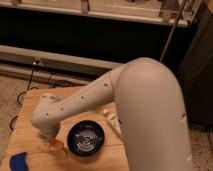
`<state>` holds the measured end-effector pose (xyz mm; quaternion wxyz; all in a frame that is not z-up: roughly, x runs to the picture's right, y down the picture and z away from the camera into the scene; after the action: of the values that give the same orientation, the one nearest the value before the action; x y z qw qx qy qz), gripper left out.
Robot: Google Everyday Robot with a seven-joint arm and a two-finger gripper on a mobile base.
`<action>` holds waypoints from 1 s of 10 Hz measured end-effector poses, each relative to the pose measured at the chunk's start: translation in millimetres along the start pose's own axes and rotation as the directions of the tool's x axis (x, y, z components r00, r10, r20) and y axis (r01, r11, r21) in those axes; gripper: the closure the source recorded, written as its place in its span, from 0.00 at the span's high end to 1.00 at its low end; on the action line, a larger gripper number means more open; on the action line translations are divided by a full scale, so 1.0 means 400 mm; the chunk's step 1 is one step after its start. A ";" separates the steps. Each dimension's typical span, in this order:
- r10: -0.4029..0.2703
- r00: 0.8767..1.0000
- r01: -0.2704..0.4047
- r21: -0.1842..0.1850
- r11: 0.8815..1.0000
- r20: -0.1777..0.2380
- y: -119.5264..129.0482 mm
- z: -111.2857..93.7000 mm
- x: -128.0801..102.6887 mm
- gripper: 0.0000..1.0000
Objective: Place the pepper in the ceramic bowl
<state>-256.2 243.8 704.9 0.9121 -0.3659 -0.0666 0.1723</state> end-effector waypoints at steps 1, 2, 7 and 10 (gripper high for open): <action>0.002 1.000 -0.002 -0.003 1.000 0.011 -0.014 -0.003 0.035 0.00; 0.014 0.999 -0.014 0.003 1.000 0.045 -0.040 -0.024 0.070 0.00; 0.088 0.993 -0.091 0.043 0.995 0.074 -0.151 -0.121 0.221 0.00; 0.089 0.996 -0.089 0.015 0.996 0.015 -0.148 -0.069 0.247 0.22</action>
<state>-141.6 222.0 725.6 0.9059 -0.3600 -0.0556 0.2159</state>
